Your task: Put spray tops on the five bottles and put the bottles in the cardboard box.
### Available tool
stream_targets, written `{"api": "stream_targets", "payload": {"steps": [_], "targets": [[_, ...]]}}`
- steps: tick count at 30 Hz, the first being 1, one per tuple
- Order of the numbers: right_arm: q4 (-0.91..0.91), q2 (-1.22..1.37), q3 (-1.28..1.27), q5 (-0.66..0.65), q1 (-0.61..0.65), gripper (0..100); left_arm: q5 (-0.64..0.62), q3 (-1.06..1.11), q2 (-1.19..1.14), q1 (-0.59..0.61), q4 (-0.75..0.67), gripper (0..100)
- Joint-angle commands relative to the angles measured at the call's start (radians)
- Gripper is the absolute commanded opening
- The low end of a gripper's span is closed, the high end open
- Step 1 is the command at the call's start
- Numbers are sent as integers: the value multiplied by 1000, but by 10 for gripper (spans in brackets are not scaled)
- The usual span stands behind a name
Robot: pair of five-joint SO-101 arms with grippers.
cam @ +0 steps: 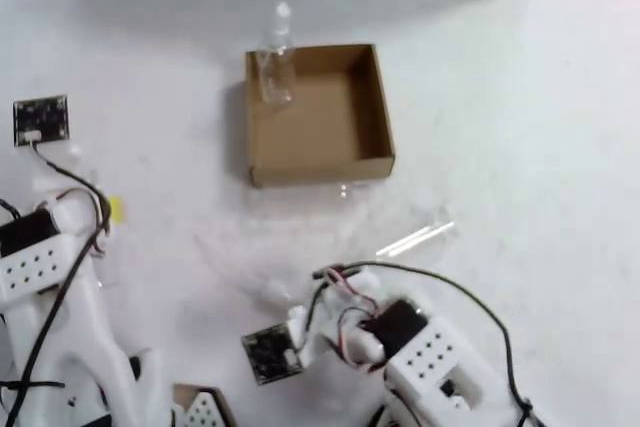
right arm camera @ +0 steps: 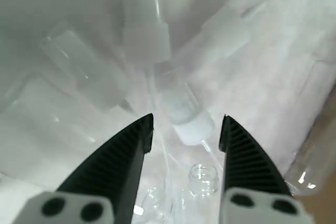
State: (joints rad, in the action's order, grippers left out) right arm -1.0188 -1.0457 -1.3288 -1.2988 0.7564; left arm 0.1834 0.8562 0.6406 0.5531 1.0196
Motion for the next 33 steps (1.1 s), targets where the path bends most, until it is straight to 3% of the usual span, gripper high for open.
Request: {"api": "stream_targets", "payload": {"steps": [1, 16, 27, 33], "targets": [[87, 62, 60, -12, -22, 173, -12, -9, 44, 5, -26, 21], [240, 288, 87, -12, -44, 173, -12, -8, 44, -21, -25, 21], [246, 524, 190, -12, -38, 170, -12, -8, 44, -21, -23, 21], [246, 585, 235, -11, -36, 13, -12, -8, 44, -21, -23, 21]]}}
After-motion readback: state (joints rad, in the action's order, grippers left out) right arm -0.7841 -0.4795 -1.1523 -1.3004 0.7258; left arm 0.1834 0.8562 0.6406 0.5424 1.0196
